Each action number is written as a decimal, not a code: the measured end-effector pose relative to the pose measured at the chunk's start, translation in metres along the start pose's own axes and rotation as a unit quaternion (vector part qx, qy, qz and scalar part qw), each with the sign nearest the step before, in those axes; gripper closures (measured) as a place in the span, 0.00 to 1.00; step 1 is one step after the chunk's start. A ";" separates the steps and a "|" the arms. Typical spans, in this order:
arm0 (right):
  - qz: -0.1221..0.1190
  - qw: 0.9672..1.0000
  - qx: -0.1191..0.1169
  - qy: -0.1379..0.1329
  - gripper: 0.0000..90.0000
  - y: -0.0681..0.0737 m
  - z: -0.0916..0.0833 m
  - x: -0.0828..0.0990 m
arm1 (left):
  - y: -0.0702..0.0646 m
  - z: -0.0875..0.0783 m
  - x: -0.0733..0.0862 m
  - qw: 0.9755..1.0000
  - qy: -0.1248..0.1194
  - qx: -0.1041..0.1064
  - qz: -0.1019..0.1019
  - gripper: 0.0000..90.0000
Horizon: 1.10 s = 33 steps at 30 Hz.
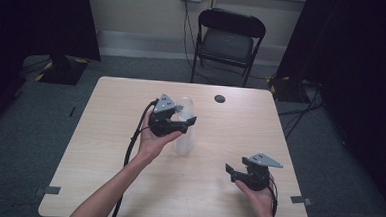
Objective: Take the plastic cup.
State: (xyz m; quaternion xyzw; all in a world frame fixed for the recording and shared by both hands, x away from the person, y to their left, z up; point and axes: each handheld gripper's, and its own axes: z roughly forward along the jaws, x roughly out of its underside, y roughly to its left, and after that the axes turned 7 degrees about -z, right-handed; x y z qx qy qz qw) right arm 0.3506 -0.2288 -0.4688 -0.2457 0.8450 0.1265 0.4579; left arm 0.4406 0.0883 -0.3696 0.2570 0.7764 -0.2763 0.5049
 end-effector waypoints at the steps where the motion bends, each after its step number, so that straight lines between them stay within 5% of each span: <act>1: 0.001 1.000 0.000 0.000 0.30 0.000 0.000 0.000 | 0.000 -0.001 -0.001 1.000 -0.003 0.001 0.001 0.38; 12: 0.001 1.000 -0.002 -0.001 0.30 0.001 0.001 0.000 | 0.001 -0.015 -0.008 0.999 -0.035 0.005 0.005 0.38; 22: -0.003 1.000 -0.001 -0.004 0.30 0.001 0.000 -0.002 | -0.003 -0.029 -0.017 0.999 -0.043 0.024 -0.008 0.38; 33: -0.016 1.000 -0.003 -0.007 0.32 0.004 0.000 -0.005 | -0.012 -0.045 -0.020 0.999 -0.048 0.019 -0.005 0.39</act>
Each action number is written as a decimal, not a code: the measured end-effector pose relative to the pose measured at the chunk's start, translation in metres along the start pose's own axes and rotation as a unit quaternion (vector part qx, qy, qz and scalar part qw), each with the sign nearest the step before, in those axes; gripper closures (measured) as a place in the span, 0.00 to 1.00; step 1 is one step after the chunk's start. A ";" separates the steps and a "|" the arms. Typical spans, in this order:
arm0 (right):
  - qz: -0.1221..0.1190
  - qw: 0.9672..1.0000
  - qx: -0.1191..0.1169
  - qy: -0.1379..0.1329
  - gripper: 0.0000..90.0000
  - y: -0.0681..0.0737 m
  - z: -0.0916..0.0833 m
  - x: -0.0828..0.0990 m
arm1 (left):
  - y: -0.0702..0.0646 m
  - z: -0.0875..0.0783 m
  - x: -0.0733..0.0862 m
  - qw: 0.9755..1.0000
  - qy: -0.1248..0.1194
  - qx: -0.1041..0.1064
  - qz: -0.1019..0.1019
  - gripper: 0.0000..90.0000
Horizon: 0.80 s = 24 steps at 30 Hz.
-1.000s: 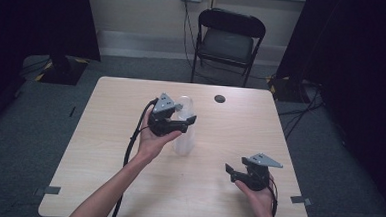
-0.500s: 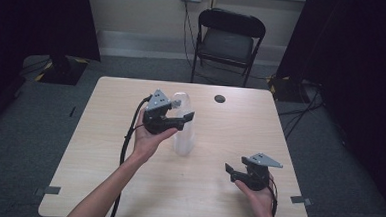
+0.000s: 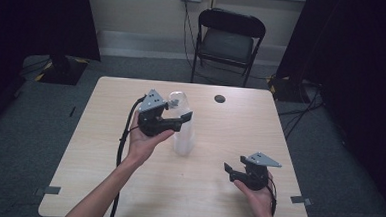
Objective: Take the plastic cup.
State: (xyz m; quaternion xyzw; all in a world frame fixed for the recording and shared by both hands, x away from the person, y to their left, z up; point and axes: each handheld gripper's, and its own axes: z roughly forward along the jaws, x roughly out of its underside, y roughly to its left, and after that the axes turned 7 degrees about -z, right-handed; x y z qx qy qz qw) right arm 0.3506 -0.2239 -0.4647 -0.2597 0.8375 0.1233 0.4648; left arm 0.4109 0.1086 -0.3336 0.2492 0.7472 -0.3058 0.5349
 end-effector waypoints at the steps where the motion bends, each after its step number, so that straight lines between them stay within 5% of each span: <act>1: 0.001 1.000 0.000 0.000 0.33 0.000 0.000 0.000 | 0.000 -0.003 0.000 1.000 0.003 -0.004 0.001 0.39; 15: -0.019 1.000 -0.004 -0.009 0.36 0.008 -0.002 -0.005 | 0.001 -0.036 0.006 1.000 0.006 -0.013 0.002 0.41; 18: -0.024 1.000 -0.012 -0.011 0.41 0.010 -0.002 -0.005 | 0.000 -0.042 0.013 0.999 0.005 -0.034 0.000 0.42; 24: -0.034 0.999 -0.027 -0.013 0.45 0.017 -0.002 -0.007 | 0.003 -0.050 0.027 0.999 0.034 -0.030 -0.016 0.42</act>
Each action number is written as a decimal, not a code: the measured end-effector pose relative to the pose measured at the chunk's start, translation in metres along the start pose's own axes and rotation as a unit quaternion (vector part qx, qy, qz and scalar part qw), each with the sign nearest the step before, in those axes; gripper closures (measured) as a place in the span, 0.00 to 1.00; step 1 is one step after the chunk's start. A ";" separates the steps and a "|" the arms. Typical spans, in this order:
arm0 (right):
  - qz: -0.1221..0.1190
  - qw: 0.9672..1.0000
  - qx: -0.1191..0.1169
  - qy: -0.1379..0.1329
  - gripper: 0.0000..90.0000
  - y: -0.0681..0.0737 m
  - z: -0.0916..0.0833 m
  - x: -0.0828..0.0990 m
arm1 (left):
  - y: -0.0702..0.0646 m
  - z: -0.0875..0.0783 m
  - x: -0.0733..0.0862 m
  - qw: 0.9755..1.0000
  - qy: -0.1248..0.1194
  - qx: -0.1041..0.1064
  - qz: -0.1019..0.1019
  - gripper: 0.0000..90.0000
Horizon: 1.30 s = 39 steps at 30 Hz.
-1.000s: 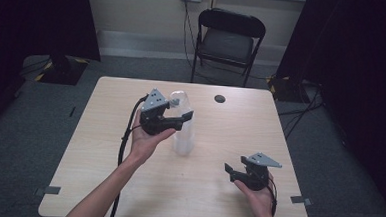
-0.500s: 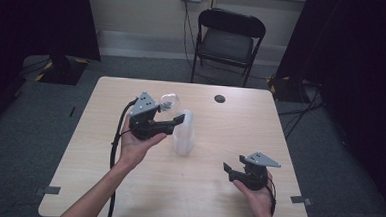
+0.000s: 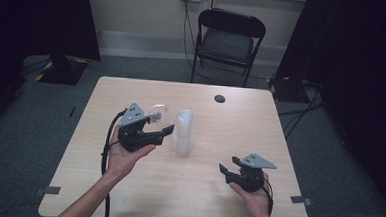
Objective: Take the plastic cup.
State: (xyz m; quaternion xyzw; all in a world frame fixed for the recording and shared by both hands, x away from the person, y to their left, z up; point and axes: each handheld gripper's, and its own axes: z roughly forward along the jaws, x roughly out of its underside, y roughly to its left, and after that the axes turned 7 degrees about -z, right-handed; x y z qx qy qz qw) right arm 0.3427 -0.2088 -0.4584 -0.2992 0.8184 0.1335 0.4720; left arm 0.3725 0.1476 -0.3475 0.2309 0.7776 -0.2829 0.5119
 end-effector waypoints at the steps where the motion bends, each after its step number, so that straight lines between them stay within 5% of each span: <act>1: 0.000 1.000 -0.003 -0.001 0.45 0.001 0.000 0.000 | 0.000 -0.002 0.001 1.000 0.006 -0.002 0.004 0.42; 11: -0.026 0.999 -0.040 -0.005 0.46 0.017 0.004 -0.005 | 0.000 -0.005 0.023 0.999 0.024 0.035 -0.033 0.42; 15: -0.036 0.998 -0.051 -0.019 0.46 0.025 0.003 -0.008 | -0.008 0.000 0.033 0.998 0.038 0.044 -0.018 0.42; 21: -0.055 0.995 -0.065 -0.046 0.51 0.034 0.001 -0.008 | -0.015 0.011 0.048 0.996 0.058 0.065 -0.028 0.43; 22: -0.058 0.994 -0.069 -0.055 0.51 0.036 0.000 -0.008 | -0.016 0.015 0.051 0.993 0.062 0.079 -0.058 0.43; 28: -0.057 0.992 -0.089 -0.069 0.60 0.042 -0.002 -0.009 | -0.013 0.016 0.052 0.986 0.065 0.101 -0.112 0.43; 35: -0.070 0.989 -0.103 -0.082 0.63 0.052 -0.003 -0.019 | -0.005 0.016 0.054 0.972 0.065 0.134 -0.183 0.44; 39: -0.090 0.987 -0.101 -0.089 0.65 0.056 -0.006 -0.028 | -0.002 0.014 0.053 0.967 0.060 0.138 -0.203 0.44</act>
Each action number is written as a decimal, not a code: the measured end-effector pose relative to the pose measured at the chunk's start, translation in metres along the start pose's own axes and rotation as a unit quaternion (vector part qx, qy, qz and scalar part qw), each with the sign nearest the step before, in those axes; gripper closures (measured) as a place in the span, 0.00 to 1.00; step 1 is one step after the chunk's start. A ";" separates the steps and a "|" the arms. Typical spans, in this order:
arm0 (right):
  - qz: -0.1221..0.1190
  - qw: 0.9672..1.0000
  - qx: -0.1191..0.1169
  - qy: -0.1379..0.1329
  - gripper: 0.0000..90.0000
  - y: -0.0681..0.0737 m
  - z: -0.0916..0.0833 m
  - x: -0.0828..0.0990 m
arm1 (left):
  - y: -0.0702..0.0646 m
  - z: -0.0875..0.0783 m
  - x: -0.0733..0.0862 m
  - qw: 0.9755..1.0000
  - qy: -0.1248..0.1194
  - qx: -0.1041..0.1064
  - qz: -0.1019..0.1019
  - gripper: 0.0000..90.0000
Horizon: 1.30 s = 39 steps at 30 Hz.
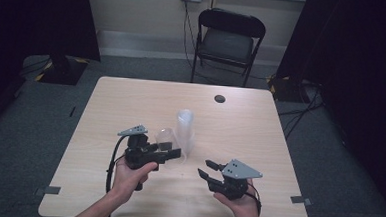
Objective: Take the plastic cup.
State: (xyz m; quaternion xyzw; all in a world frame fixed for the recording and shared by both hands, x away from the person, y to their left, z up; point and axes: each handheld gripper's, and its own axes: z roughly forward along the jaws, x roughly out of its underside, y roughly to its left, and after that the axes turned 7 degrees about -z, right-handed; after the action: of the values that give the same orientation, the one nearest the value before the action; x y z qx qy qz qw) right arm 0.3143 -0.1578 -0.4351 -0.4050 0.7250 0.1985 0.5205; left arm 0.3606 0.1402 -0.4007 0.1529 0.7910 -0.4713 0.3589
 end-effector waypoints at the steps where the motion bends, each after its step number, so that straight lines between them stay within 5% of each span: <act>1: -0.002 1.000 0.000 0.001 0.65 0.000 0.000 -0.001 | 0.000 -0.001 0.000 1.000 -0.003 0.002 -0.004 0.44; 4: -0.029 1.000 -0.005 -0.007 0.66 0.003 0.002 -0.007 | 0.000 -0.003 -0.001 1.000 -0.006 0.015 -0.022 0.43; 11: -0.063 0.997 -0.007 -0.043 0.69 0.011 0.014 -0.020 | 0.000 -0.004 -0.001 0.999 -0.001 0.021 -0.027 0.44; 21: -0.078 0.995 0.011 -0.063 0.72 0.018 0.029 -0.028 | 0.002 -0.007 -0.003 0.997 -0.005 0.043 -0.059 0.45; 39: -0.079 0.992 0.020 -0.100 0.78 0.027 0.036 -0.024 | 0.015 0.002 0.005 0.990 0.022 0.077 -0.120 0.46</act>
State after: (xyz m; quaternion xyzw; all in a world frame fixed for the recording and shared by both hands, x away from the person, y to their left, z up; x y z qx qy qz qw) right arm 0.3174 -0.1069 -0.4302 -0.4289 0.6389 0.1819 0.6122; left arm 0.3672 0.1458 -0.4144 0.0945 0.7726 -0.5669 0.2699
